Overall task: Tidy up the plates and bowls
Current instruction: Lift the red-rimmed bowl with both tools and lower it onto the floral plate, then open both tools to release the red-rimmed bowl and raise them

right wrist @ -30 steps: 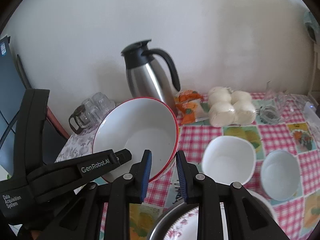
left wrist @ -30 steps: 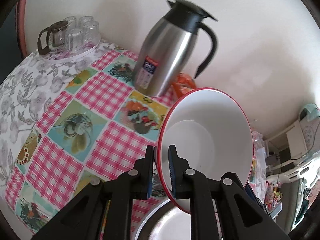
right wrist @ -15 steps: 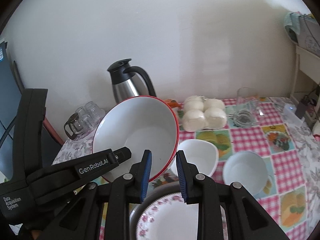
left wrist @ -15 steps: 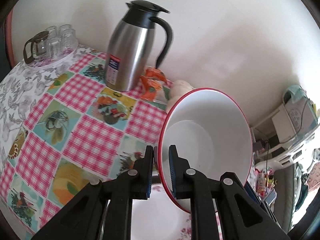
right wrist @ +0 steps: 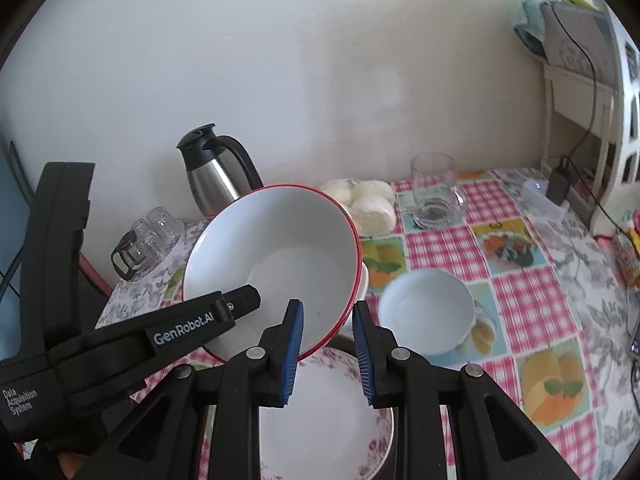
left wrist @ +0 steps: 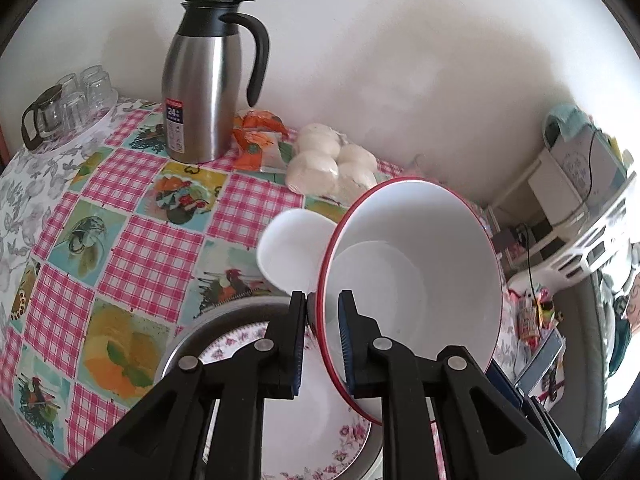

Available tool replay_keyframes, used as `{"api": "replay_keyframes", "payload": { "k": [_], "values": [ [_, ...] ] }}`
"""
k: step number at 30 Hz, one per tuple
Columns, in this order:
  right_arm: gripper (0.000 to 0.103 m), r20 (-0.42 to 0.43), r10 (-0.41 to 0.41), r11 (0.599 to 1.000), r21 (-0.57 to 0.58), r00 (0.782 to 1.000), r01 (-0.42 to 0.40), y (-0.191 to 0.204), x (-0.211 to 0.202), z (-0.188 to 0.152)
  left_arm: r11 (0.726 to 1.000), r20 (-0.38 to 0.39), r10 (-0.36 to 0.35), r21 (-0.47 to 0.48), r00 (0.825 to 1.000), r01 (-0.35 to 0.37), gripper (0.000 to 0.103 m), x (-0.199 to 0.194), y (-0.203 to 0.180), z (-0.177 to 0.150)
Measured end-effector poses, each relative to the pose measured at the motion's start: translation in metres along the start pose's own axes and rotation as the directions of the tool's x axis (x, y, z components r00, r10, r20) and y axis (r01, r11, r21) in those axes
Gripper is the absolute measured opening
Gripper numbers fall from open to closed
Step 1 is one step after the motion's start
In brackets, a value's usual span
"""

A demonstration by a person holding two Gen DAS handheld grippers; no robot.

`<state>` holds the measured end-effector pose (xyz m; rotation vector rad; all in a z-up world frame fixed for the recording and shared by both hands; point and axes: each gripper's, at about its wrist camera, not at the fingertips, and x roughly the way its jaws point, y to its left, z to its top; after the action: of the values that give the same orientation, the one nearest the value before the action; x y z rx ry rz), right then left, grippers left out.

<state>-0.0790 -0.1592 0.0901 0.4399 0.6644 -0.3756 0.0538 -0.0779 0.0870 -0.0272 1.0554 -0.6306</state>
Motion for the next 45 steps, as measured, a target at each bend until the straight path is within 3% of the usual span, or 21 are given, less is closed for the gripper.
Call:
{"api": "replay_keyframes", "payload": {
  "k": [8, 22, 38, 45],
  "values": [
    [0.027, -0.048, 0.004, 1.000, 0.028, 0.999, -0.002, -0.009, 0.003, -0.017, 1.000, -0.052, 0.008, 0.002, 0.999, -0.007, 0.018, 0.011, 0.007, -0.018],
    [0.027, -0.180, 0.020, 1.000, 0.018, 0.983, -0.017, -0.002, 0.032, -0.055, 0.996, -0.148, 0.041, -0.075, 0.988, -0.052, 0.019, 0.029, 0.043, -0.043],
    [0.027, -0.273, 0.007, 0.998, 0.056, 0.962, 0.009, -0.016, 0.057, -0.068, 0.991, -0.265, 0.037, -0.111, 0.963, -0.069, 0.020, 0.065, 0.054, -0.061],
    [0.028, -0.285, -0.009, 0.998, 0.053, 0.958, 0.025, -0.018, 0.063, -0.070, 0.991, -0.280, 0.031, -0.113, 0.959, -0.065, 0.020, 0.068, 0.055, -0.065]
  ]
}}
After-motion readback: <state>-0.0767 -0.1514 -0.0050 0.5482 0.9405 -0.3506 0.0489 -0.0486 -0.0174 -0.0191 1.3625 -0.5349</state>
